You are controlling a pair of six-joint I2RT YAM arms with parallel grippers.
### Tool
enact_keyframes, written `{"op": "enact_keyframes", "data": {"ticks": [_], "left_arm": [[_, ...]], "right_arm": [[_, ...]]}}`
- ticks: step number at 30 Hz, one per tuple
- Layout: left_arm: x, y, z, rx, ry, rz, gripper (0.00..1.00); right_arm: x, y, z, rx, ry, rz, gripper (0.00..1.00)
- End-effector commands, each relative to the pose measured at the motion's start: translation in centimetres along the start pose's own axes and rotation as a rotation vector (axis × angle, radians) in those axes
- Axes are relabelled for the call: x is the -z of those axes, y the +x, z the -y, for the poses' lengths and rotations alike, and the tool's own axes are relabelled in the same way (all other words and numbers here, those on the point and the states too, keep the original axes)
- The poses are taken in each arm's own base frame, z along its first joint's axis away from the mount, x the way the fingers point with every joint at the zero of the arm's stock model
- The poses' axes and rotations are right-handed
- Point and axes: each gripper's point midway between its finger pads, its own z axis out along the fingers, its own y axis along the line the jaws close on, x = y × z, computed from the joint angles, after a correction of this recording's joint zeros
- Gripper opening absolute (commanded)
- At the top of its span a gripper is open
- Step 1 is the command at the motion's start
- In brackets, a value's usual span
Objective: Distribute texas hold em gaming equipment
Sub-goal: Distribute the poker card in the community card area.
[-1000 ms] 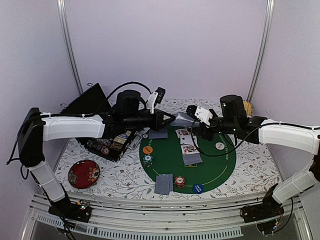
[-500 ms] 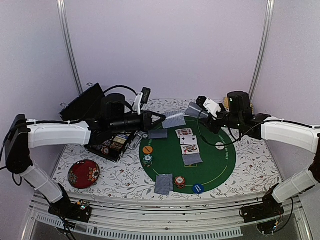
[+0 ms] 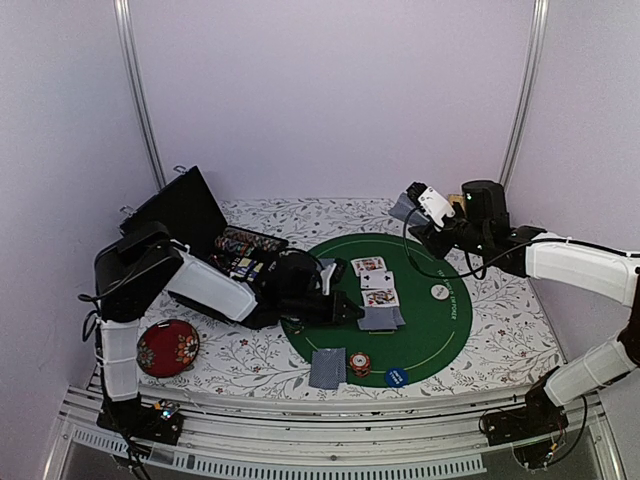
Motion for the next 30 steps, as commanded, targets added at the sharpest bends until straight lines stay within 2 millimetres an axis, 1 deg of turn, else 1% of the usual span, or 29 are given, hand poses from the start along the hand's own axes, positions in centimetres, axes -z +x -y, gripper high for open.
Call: {"op": "enact_keyframes", "data": {"ticks": [1,3,7,11,13,16,18,21,23,25,27,30], "left_arm": [[-1.5,-0.4,2.5,0.035,0.037,0.05,0.0],[-2.1,0.6,2.3,0.051,0.015,0.054,0.0],[-3.2,2.3,3.1,0.039,-0.003,0.051,0.0],[-3.4,2.7,2.6,0.068,-0.019,0.045,0.0],[-3.8,3.1,2.3,0.083,-0.023,0.022,0.0],[-4.3,3.8,2.1,0.106,-0.023,-0.015,0.0],[-4.3,4.2,2.2,0.116,-0.023,-0.025,0.0],[-4.3,4.9,1.7,0.144,-0.042,-0.039,0.0],[-4.2,5.1,1.1,0.163,-0.069,-0.037,0.0],[-4.1,5.0,0.9,0.166,-0.079,-0.035,0.0],[-4.5,5.0,1.0,0.161,-0.078,-0.05,0.0],[-4.9,5.7,0.4,0.183,-0.101,-0.079,0.0]], "right_arm": [[1.2,-0.3,0.7,-0.021,0.032,0.029,0.45],[1.5,-0.1,0.4,-0.024,0.023,0.029,0.45],[2.2,-0.1,0.2,-0.027,0.012,0.033,0.45],[2.8,-0.2,-0.1,-0.024,-0.007,0.046,0.45],[3.0,-0.2,-0.2,-0.021,-0.008,0.048,0.45],[3.0,-0.1,-0.2,-0.016,-0.008,0.045,0.45],[2.9,0.0,-0.3,-0.015,-0.015,0.044,0.45],[2.8,0.0,-0.5,-0.015,-0.025,0.043,0.45],[2.7,0.0,-0.6,-0.014,-0.028,0.041,0.45],[2.7,-0.1,-0.5,-0.006,-0.026,0.042,0.45],[2.7,-0.4,-0.4,0.003,-0.023,0.048,0.45],[2.5,-0.5,-0.4,0.01,-0.026,0.045,0.45]]}}
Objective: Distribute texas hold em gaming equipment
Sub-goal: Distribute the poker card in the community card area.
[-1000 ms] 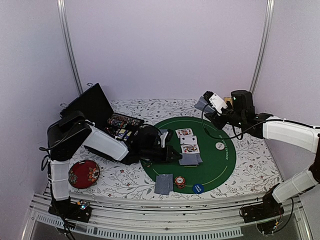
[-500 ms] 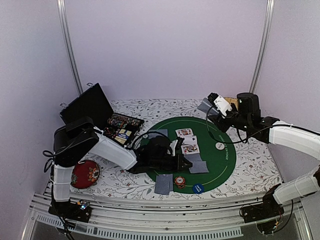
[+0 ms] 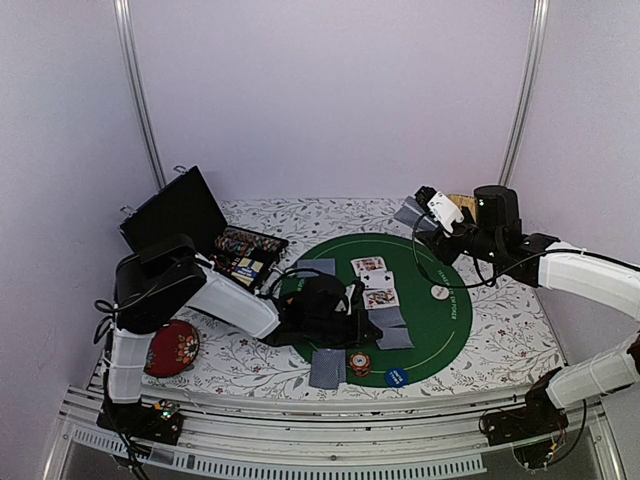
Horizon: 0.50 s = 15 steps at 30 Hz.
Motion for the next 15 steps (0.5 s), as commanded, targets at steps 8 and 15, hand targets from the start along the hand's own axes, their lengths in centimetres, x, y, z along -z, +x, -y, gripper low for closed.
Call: {"op": "enact_keyframes", "data": {"ticks": [8,15], "left_arm": [[-1.1,1.7,-1.8,0.058,-0.051,-0.086,0.1],[0.6,-0.1,-2.0,0.041,-0.112,0.015,0.32]], "right_arm": [[0.0,-0.8,0.4,0.02,0.001,0.015,0.45],[-0.2,0.1,0.8,0.001,0.026,-0.01,0.46]]}}
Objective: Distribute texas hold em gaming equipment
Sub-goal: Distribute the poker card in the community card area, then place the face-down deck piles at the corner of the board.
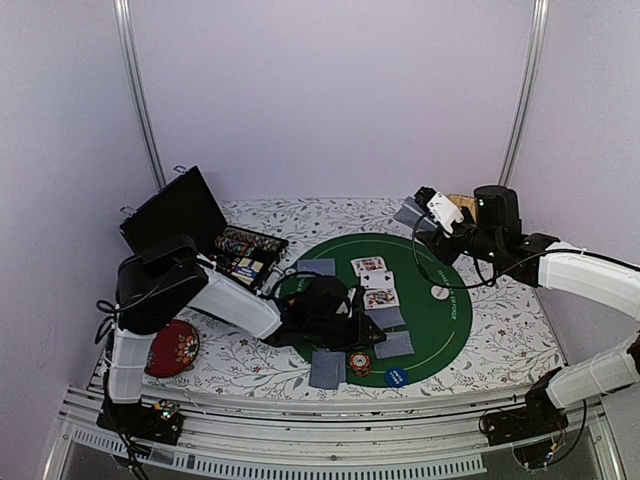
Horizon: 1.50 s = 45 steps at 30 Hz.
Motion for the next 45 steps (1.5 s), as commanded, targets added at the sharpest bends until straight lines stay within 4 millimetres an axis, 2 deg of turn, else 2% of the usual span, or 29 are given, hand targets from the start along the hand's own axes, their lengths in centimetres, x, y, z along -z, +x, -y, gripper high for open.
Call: {"op": "enact_keyframes", "data": {"ticks": [1,4,8,11,14,17,20,22,25,28,36,42,45], "left_arm": [[1.4,-1.2,-1.2,-0.004,-0.097,0.082,0.33],[2.5,-2.6,-0.3,-0.029,-0.113,0.155,0.33],[4.8,-5.2,1.9,-0.107,-0.113,0.27,0.37],[8.3,-8.1,4.9,-0.211,-0.097,0.401,0.46],[11.7,-10.9,7.2,-0.354,-0.092,0.498,0.55],[15.4,-13.8,8.1,-0.452,-0.106,0.558,0.62],[20.0,-16.4,7.4,-0.466,-0.129,0.636,0.64],[22.9,-18.0,5.9,-0.456,-0.169,0.687,0.64],[26.3,-19.1,4.0,-0.453,-0.229,0.746,0.66],[28.9,-19.6,2.5,-0.441,-0.273,0.792,0.67],[33.3,-20.3,-0.2,-0.422,-0.348,0.867,0.68],[36.5,-21.0,-1.5,-0.411,-0.406,0.931,0.68],[38.0,-21.3,-1.9,-0.408,-0.432,0.964,0.69]], "right_arm": [[-0.3,0.4,1.2,-0.023,0.037,-0.019,0.46],[-0.7,2.1,2.8,-0.08,0.068,-0.056,0.46],[-1.2,6.2,6.7,-0.202,0.17,-0.132,0.45],[-1.1,9.8,9.0,-0.278,0.238,-0.191,0.45],[-1.3,13.9,10.6,-0.333,0.274,-0.279,0.45],[-0.9,16.8,11.3,-0.385,0.281,-0.32,0.46],[-0.4,19.3,11.9,-0.427,0.295,-0.364,0.46],[0.1,20.8,12.2,-0.452,0.298,-0.384,0.46],[0.9,23.3,12.4,-0.499,0.298,-0.427,0.46],[1.6,25.7,12.4,-0.52,0.307,-0.488,0.46],[0.4,29.8,10.1,-0.571,0.195,-0.629,0.47],[0.5,32.2,8.7,-0.574,0.159,-0.727,0.47],[0.6,32.7,7.9,-0.583,0.133,-0.752,0.51]]}}
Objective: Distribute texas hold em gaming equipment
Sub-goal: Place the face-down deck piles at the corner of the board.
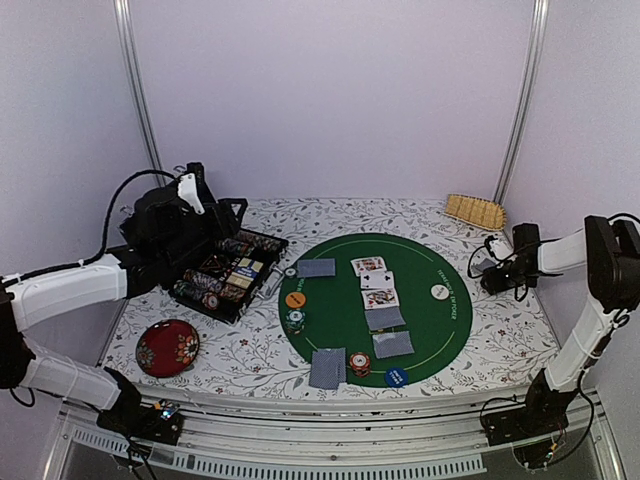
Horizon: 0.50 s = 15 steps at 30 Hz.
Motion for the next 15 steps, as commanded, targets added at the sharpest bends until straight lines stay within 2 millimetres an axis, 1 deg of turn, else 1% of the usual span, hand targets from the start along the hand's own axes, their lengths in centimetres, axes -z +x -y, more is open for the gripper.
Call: {"op": "enact_keyframes", "data": {"ticks": [1,6,9,11,13,15], "left_arm": [[0.9,-1.4,-2.3,-0.028,-0.065,0.039,0.69],[1.4,-2.2,-3.7,-0.027,-0.105,0.058,0.7],[1.7,-2.6,-4.8,-0.021,-0.129,0.067,0.7],[1.9,-2.9,-5.4,-0.025,-0.145,0.074,0.71],[2.1,-3.4,-6.3,-0.035,-0.173,0.087,0.73],[2.4,-4.0,-7.6,-0.051,-0.214,0.105,0.79]], "right_arm": [[-0.9,2.8,-0.9,0.007,-0.044,-0.116,0.57],[-0.4,3.3,-0.2,0.007,-0.01,-0.162,0.99],[0.5,2.9,0.1,0.016,0.009,-0.159,0.99],[1.5,1.8,0.6,0.018,0.032,-0.135,0.99],[3.0,0.0,1.1,0.024,0.06,-0.088,0.99],[5.0,-2.4,1.5,0.038,0.092,-0.018,0.99]]}}
